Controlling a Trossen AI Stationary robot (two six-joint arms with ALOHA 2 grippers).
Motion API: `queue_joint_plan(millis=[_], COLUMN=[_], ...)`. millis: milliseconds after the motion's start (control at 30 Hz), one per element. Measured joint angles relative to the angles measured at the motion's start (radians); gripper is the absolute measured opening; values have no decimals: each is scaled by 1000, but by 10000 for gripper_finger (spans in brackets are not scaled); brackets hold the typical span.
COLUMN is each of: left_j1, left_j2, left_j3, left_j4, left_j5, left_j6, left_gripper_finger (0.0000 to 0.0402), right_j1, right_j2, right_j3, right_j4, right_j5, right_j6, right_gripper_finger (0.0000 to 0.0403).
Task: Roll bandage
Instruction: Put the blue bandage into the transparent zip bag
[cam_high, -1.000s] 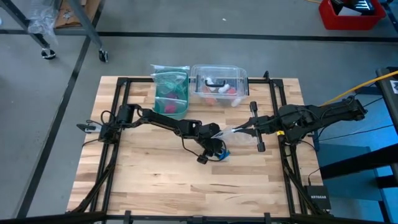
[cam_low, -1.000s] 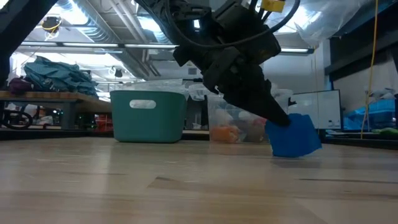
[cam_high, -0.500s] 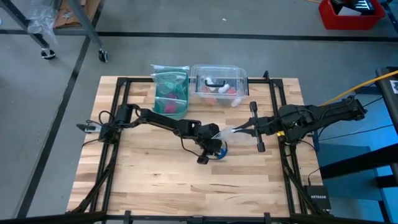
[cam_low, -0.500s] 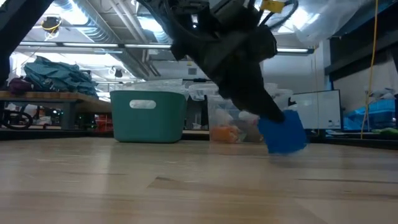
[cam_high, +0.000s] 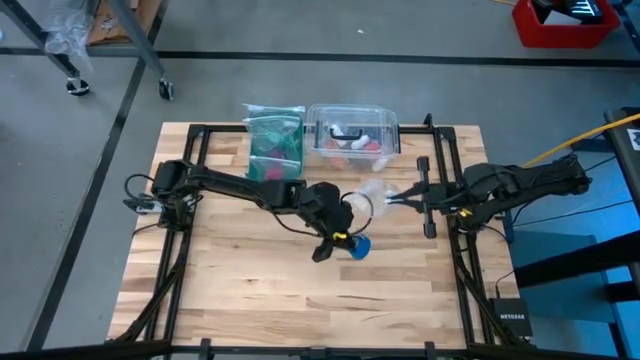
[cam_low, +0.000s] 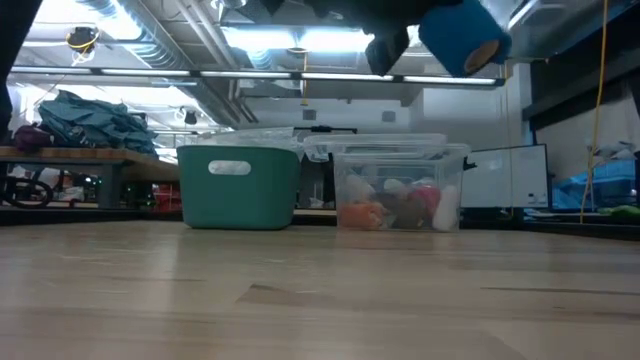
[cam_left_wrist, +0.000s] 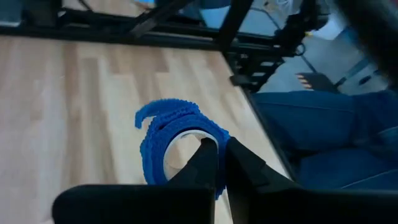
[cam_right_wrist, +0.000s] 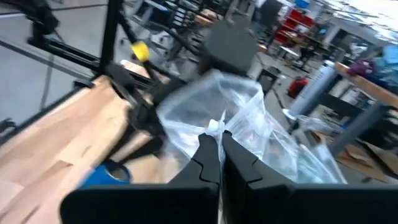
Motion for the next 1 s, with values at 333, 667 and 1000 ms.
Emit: queue_joint_plan(millis=[333, 667, 1000], left_j1=[-70, -39, 38], left_j2=[9, -4, -5], left_j3=[-7, -7, -7], left_j4=[-25, 133, 248], left_j5=[1, -110, -124], left_j6=[-34, 18, -87], left_gripper_finger=[3, 2, 2], right_j1=[-1, -1, -1], right_j2=[-72, -82, -81], right_j3=[0, 0, 0], right_j4=[-12, -155, -282], right_j5=[160, 130, -2], right_j6=[-72, -23, 36], right_gripper_finger=[1, 1, 1])
